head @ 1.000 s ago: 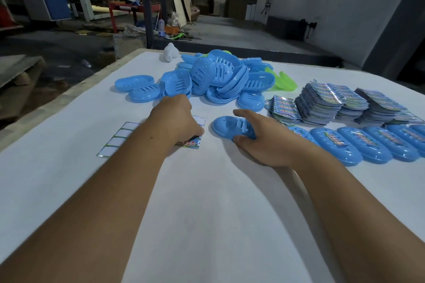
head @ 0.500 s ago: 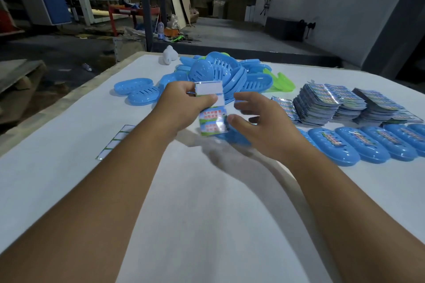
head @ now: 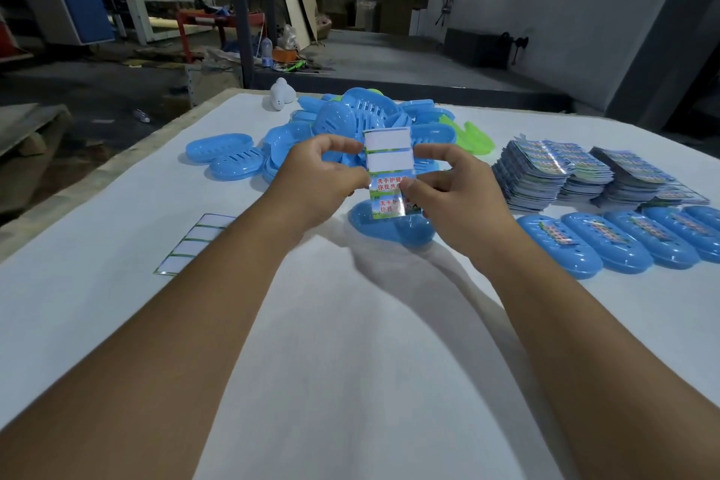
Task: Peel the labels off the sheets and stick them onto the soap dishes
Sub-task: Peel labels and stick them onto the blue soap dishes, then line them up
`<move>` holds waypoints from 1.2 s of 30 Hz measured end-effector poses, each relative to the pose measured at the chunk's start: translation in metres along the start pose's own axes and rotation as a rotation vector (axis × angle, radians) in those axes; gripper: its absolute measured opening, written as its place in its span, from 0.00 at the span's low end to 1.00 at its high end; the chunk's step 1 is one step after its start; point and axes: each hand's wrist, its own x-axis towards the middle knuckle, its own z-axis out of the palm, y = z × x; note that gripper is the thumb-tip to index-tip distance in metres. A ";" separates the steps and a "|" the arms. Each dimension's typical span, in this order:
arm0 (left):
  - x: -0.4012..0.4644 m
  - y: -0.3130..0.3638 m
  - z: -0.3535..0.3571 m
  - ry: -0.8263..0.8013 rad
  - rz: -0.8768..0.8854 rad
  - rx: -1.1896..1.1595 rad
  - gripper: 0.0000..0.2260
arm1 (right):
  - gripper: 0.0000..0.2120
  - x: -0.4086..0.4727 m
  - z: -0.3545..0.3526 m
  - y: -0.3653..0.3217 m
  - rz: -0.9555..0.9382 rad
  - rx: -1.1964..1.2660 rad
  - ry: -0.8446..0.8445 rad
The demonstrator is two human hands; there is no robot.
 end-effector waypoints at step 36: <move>-0.007 -0.002 0.006 -0.120 0.129 0.012 0.14 | 0.09 -0.003 0.003 0.004 -0.057 -0.245 -0.011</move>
